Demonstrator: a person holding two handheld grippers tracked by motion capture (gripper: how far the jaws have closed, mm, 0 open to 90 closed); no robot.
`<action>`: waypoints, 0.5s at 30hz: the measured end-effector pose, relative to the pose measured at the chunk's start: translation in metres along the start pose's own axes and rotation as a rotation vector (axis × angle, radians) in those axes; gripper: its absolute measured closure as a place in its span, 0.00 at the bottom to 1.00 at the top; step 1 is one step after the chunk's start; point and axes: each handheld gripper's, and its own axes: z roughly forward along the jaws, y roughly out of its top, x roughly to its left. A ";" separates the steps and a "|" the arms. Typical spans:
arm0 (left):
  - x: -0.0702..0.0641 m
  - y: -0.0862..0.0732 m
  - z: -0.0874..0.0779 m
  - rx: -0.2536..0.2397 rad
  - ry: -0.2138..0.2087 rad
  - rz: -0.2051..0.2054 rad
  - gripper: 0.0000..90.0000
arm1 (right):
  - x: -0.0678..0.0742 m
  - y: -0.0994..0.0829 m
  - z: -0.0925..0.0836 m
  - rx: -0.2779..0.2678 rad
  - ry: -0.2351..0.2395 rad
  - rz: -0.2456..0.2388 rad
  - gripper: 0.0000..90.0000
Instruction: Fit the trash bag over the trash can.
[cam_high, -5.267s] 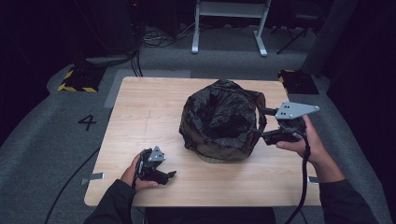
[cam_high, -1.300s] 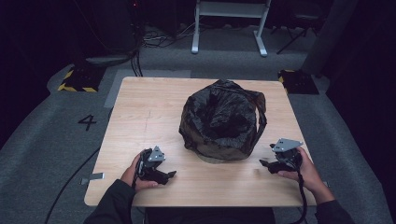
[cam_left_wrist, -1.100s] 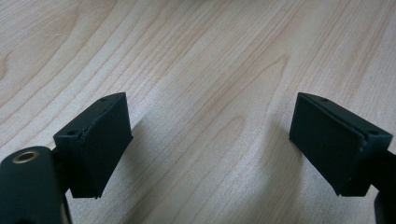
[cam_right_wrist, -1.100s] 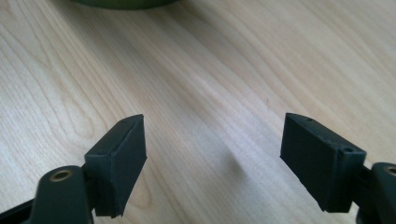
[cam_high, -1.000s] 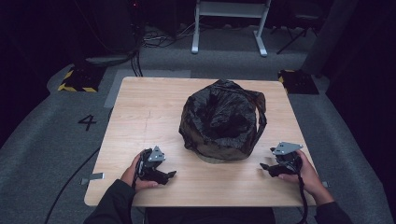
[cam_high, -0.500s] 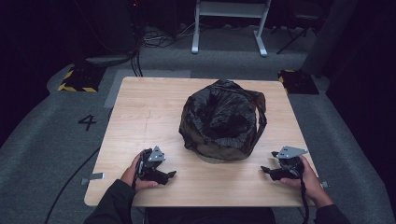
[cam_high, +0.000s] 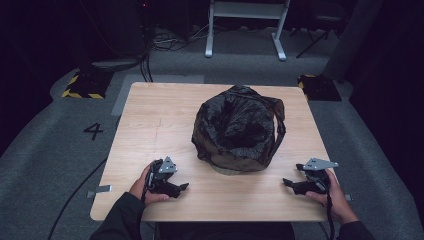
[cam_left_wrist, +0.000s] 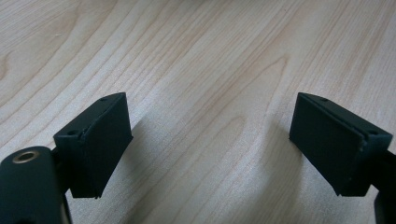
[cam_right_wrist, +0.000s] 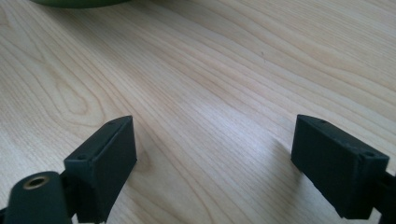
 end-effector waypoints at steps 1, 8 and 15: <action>0.000 0.000 0.000 0.000 0.000 0.000 0.14 | -0.002 -0.001 -0.001 0.003 0.006 0.007 0.15; 0.000 0.000 0.000 -0.001 -0.003 0.002 0.14 | -0.014 -0.007 -0.006 0.005 -0.010 0.027 0.15; 0.001 0.000 0.000 0.002 -0.003 0.003 0.14 | -0.025 -0.011 -0.011 0.005 -0.039 0.054 0.15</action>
